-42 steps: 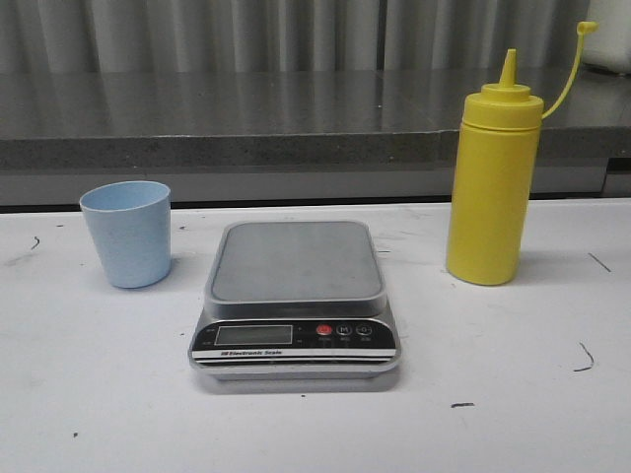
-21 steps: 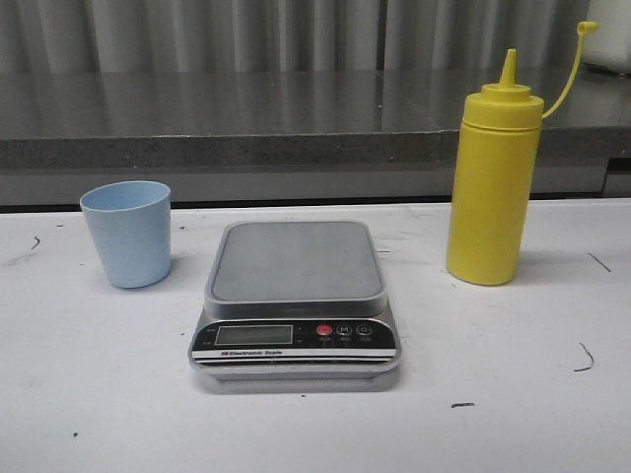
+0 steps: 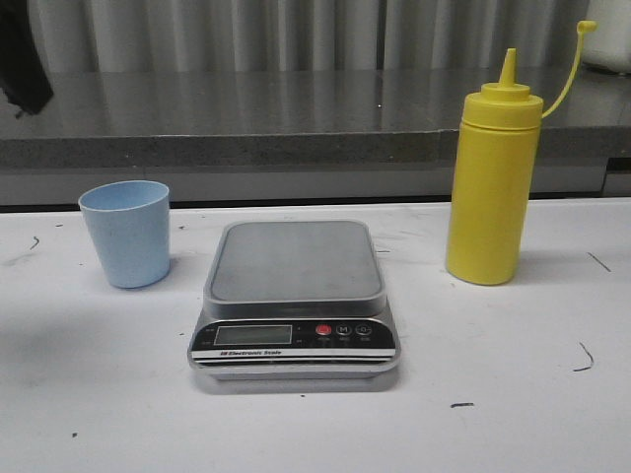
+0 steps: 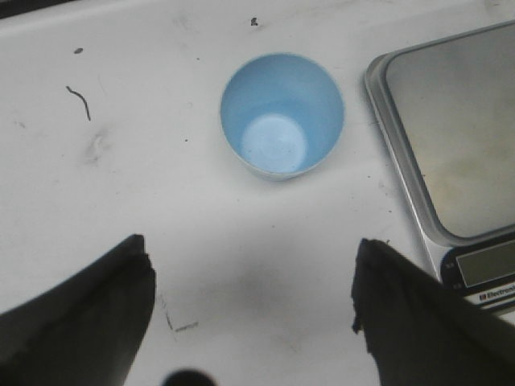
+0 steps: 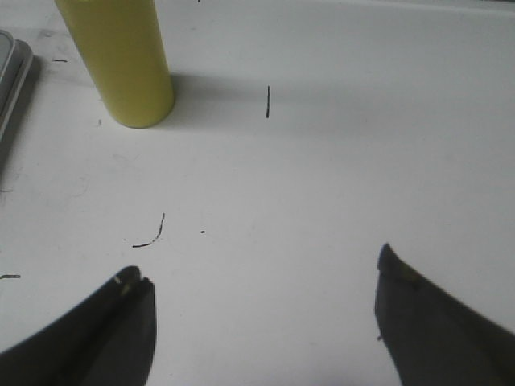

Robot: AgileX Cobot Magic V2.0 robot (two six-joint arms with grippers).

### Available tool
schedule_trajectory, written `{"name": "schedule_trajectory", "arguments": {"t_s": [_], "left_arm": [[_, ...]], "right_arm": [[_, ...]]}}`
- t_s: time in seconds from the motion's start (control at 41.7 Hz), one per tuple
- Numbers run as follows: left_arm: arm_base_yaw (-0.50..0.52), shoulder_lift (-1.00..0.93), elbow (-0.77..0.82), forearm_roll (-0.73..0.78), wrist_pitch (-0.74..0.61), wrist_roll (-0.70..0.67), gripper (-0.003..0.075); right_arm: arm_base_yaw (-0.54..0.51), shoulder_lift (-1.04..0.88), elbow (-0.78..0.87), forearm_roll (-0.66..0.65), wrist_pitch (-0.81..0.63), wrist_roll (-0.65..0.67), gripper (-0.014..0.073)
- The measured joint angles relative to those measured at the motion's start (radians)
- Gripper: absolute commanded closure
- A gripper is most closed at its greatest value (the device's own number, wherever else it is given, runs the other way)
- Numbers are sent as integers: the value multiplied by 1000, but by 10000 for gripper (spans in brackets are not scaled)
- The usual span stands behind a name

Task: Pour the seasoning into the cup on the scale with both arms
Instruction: 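Reach the left gripper down to the light blue cup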

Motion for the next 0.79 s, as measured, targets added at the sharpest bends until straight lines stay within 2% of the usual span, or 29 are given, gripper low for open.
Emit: {"name": "schedule_trajectory", "arguments": {"t_s": [0.288, 0.6, 0.672, 0.792], "left_arm": [[0, 279, -180, 8, 18, 2, 219], [0, 473, -299, 45, 18, 4, 230], [0, 502, -317, 45, 18, 4, 260], [0, 521, -327, 45, 9, 4, 376]], "right_arm": [[0, 0, 0, 0, 0, 0, 12], [0, 0, 0, 0, 0, 0, 12], [0, 0, 0, 0, 0, 0, 12], [0, 0, 0, 0, 1, 0, 12]]}}
